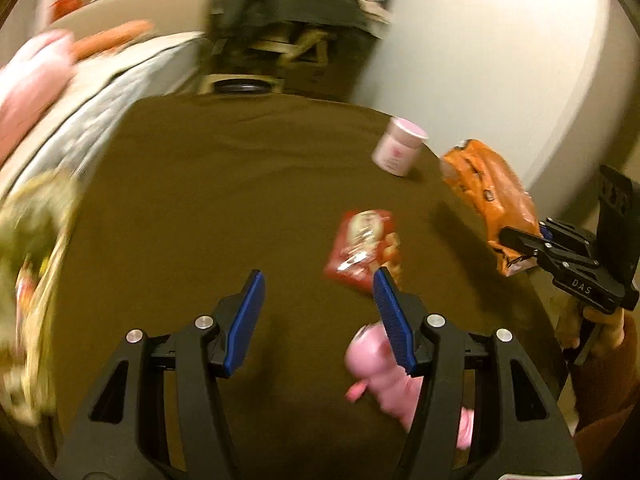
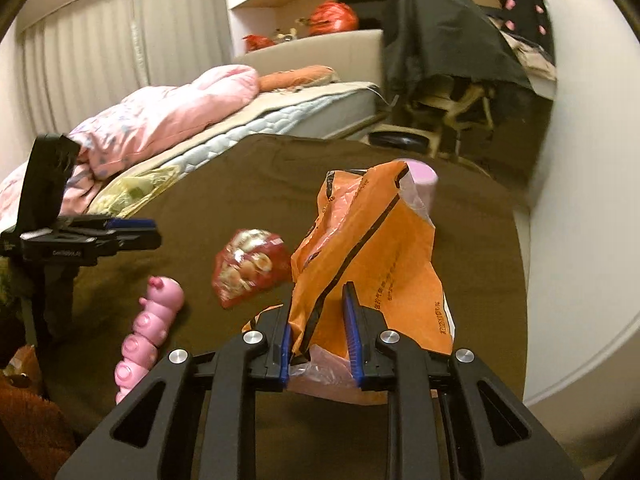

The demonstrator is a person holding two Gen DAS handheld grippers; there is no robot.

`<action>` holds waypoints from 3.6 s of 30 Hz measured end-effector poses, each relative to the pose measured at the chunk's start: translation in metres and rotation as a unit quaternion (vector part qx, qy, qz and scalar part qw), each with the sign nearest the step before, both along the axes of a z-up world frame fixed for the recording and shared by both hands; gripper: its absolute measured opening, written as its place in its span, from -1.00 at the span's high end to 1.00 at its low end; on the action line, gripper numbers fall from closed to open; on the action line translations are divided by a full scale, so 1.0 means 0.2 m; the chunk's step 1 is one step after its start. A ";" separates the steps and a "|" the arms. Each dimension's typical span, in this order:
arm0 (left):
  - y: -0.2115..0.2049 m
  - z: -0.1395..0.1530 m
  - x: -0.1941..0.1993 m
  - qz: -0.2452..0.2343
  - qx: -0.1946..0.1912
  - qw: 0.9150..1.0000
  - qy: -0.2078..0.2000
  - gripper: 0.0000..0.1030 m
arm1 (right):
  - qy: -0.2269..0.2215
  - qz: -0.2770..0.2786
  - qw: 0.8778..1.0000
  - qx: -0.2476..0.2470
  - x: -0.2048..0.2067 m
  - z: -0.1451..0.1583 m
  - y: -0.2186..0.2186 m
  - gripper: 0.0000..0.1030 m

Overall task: Collect trash
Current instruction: 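Grasp the orange plastic bag with the right tool, then grasp the red quail-egg snack pack with the left tool while the right tool holds the orange bag, then carry the red snack pack and orange bag with both tools into the yellow bag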

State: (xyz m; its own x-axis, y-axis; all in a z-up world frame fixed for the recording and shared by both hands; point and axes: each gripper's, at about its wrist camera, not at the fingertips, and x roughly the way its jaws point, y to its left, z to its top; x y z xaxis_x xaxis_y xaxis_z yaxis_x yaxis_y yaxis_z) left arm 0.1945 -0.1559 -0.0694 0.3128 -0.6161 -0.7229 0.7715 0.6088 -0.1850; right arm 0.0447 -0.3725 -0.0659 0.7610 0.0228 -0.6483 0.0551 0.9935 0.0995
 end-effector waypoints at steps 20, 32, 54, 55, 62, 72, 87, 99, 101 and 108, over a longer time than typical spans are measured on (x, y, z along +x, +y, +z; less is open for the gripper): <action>-0.39 -0.14 0.05 -0.058 0.090 0.994 0.004 0.43 | 0.012 -0.002 0.999 0.031 -0.03 -0.15 -0.02 0.59; -0.01 0.04 0.07 0.058 0.038 0.998 -0.004 0.58 | 0.006 0.056 0.998 0.008 0.02 -0.11 0.16 -0.15; 0.30 -0.01 -0.04 0.128 0.004 0.991 0.033 0.58 | 0.069 -0.039 0.994 0.081 0.11 -0.27 0.03 -0.33; 0.31 -0.01 -0.04 0.130 0.004 0.991 0.033 0.58 | 0.070 -0.035 0.994 0.071 0.12 -0.27 0.06 -0.33; 0.38 -0.01 -0.08 0.141 -0.005 0.989 0.034 0.58 | 0.082 0.021 0.996 0.020 0.10 -0.24 0.20 0.62; 0.58 0.18 -0.11 0.168 -0.041 0.985 -0.012 0.58 | -0.023 0.047 0.998 -0.032 0.14 0.20 0.31 0.70; 1.09 0.48 0.03 0.243 -0.081 0.963 -0.086 0.58 | -0.085 0.145 0.983 -0.067 0.58 0.56 0.81 0.70; 1.35 0.40 0.32 0.277 -0.090 0.954 -0.069 0.58 | -0.041 0.242 0.968 -0.057 1.20 0.38 1.38 0.70; 1.36 0.36 0.37 0.277 -0.094 0.954 -0.059 0.58 | -0.030 0.251 0.966 -0.061 1.29 0.33 1.46 0.70; 1.34 0.07 0.62 0.276 -0.087 0.957 0.013 0.58 | 0.024 0.262 0.964 -0.029 1.56 0.09 1.54 0.70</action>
